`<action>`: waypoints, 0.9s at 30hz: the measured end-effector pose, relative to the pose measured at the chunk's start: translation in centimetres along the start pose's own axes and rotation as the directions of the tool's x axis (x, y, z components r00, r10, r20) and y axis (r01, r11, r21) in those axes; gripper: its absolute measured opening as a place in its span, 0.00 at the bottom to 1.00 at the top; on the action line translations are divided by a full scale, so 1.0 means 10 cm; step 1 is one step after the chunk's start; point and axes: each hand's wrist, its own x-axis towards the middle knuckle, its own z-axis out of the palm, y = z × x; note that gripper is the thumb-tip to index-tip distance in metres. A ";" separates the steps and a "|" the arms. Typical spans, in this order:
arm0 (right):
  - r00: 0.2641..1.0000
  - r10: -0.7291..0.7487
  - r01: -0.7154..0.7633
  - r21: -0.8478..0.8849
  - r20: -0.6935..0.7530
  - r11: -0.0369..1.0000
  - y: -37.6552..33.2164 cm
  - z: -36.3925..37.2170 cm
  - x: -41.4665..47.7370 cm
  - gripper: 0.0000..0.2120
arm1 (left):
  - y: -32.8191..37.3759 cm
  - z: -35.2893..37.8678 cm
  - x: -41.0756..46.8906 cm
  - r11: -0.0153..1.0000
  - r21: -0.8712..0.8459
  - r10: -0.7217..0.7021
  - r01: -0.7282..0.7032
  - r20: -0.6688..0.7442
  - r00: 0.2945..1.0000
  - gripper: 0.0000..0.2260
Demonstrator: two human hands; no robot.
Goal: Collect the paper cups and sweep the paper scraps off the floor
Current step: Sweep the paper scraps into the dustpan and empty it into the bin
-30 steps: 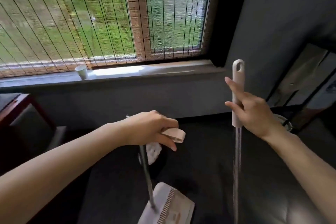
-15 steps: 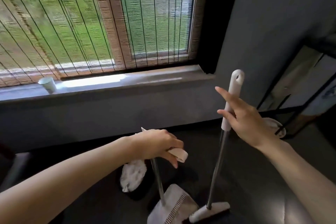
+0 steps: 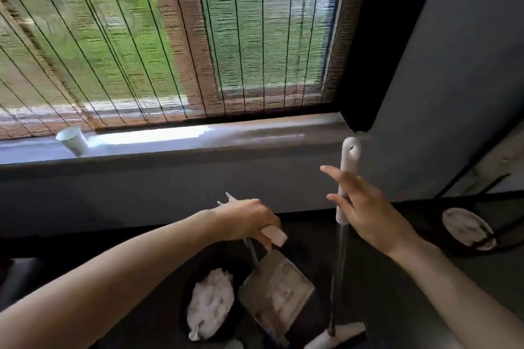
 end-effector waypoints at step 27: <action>0.897 0.326 -0.318 -0.076 0.298 0.945 1.09 1.91 2.60 0.25 | -2.19 0.07 1.30 0.972 0.187 0.126 -0.142 0.095 0.988 0.22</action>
